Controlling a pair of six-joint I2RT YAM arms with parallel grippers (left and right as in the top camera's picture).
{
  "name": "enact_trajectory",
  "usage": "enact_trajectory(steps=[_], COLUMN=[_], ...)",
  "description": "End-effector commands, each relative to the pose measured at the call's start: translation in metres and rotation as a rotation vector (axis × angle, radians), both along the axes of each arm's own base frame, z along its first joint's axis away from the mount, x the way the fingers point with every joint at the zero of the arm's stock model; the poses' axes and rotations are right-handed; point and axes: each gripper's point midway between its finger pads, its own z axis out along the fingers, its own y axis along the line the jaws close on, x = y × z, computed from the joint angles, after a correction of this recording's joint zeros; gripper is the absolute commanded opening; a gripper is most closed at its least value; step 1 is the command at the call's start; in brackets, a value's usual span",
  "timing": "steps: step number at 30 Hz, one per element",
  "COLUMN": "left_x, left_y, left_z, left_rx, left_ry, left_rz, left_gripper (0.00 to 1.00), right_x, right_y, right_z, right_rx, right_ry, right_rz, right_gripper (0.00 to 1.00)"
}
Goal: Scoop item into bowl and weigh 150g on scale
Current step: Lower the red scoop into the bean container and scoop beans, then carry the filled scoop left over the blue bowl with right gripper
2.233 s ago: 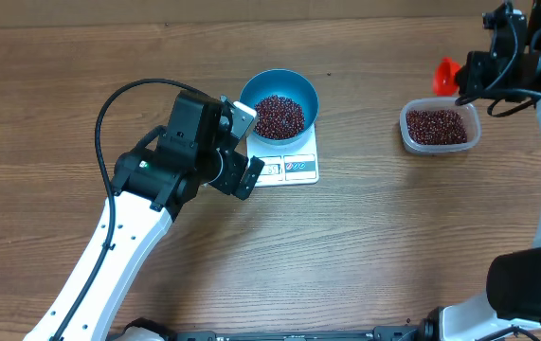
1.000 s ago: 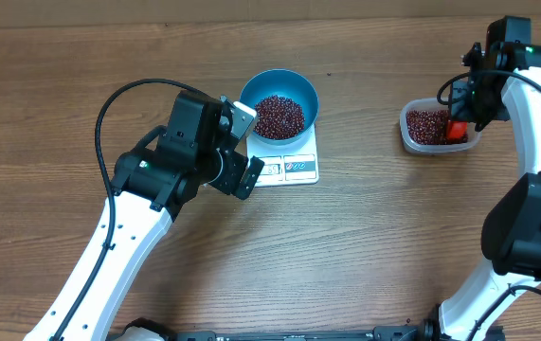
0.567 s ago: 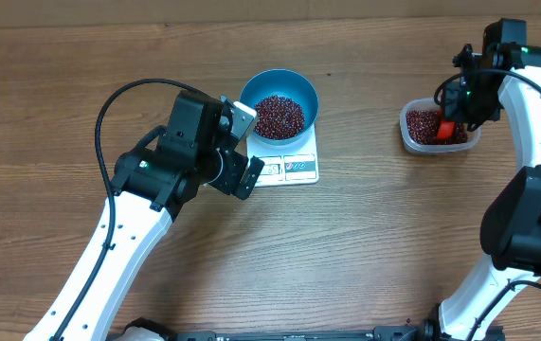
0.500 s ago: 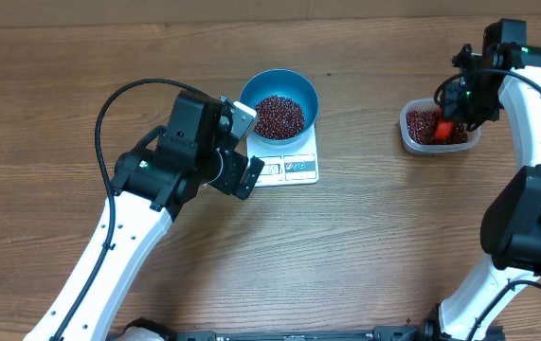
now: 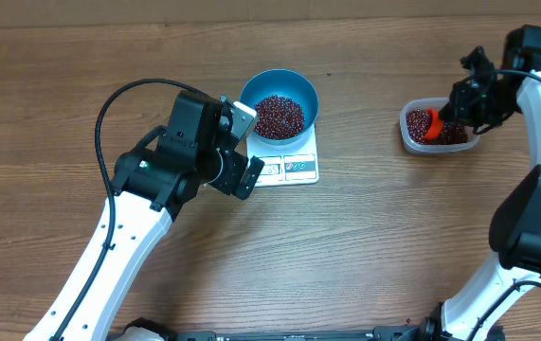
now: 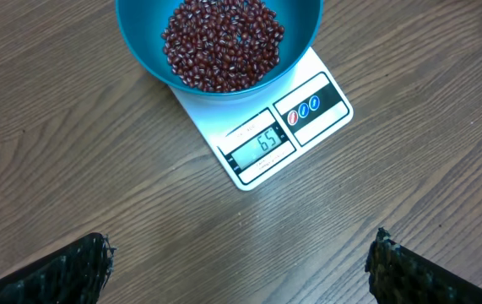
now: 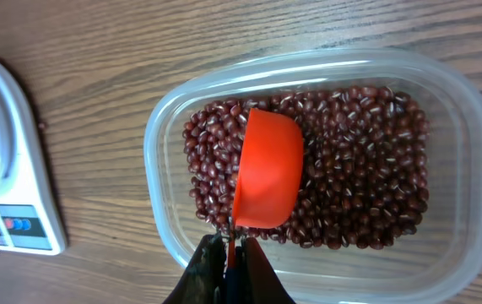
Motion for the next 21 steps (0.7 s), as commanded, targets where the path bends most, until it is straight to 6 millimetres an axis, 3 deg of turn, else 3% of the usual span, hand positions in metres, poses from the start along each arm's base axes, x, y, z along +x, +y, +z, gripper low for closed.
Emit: enact_trajectory(steps=[1, 14, 21], left_x=[-0.001, -0.001, -0.001], left_y=[-0.005, -0.005, -0.005], left_z=[-0.001, -0.001, -0.001], left_rx=[-0.001, -0.001, -0.001], left_ry=[0.002, 0.002, 0.002], left_rz=[-0.030, -0.030, -0.030], left_gripper=[1.00, 1.00, 0.99], right_x=[-0.002, -0.014, -0.021], right_y=[0.000, -0.040, -0.043], right_z=[0.003, 0.020, 0.038], right_rx=[0.110, 0.302, 0.438], right_ry=[-0.019, -0.070, -0.141], right_rz=[-0.013, -0.152, -0.133], right_gripper=[0.04, 0.04, 0.04])
